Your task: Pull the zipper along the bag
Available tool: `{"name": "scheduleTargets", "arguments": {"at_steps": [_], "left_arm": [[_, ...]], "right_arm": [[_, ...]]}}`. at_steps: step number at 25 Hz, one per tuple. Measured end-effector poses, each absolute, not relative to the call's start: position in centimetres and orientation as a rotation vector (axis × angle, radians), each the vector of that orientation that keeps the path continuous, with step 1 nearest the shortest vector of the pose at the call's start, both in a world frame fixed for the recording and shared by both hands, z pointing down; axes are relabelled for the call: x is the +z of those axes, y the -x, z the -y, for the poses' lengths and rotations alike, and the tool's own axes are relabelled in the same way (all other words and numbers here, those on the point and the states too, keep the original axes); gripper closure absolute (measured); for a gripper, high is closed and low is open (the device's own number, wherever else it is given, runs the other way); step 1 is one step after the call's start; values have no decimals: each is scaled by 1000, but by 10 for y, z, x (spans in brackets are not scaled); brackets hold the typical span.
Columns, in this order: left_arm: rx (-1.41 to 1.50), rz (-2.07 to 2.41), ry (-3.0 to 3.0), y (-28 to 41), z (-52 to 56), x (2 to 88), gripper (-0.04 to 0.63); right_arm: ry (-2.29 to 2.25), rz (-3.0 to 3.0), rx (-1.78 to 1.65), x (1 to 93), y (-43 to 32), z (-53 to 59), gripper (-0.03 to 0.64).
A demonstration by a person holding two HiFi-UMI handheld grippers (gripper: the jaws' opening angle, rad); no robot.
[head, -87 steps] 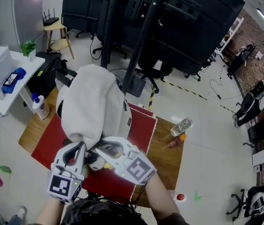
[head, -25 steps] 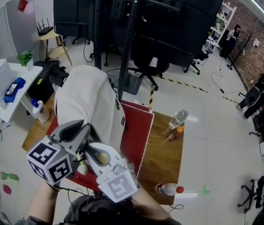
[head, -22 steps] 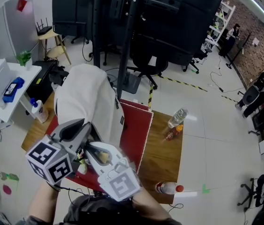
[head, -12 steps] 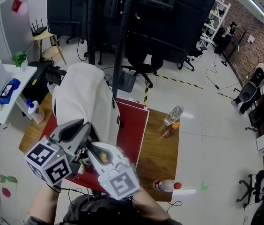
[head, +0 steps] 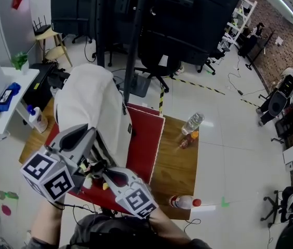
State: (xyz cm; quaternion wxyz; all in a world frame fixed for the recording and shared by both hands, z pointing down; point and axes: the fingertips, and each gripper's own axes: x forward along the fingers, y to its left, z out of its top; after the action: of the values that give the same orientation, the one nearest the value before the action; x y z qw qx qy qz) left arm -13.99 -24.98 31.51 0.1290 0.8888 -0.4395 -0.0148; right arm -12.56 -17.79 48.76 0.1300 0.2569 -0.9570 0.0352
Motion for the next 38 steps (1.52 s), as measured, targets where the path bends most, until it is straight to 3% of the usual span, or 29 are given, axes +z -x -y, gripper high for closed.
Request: {"name": "scheduleTargets", "arguments": {"at_steps": [16,21,23,28,38], "left_arm": [[-38,1350,-2588,142,243,324,528],[86,1520,-2630,150,244,335,495],[139,1566,-2639,151,244,342,469],[197,1609,-2628,156,245,355,314],[282,1576,-2647,170,237,362,253]], "right_arm": [[-762,2860,185,490,118,175,563],[-760,2866,228,490,124,178,547],[-757,2868,242,492,125,180,533],[-764,2850,230,492,129,186,488],[-759,2870,229,485,146,191,418]]}}
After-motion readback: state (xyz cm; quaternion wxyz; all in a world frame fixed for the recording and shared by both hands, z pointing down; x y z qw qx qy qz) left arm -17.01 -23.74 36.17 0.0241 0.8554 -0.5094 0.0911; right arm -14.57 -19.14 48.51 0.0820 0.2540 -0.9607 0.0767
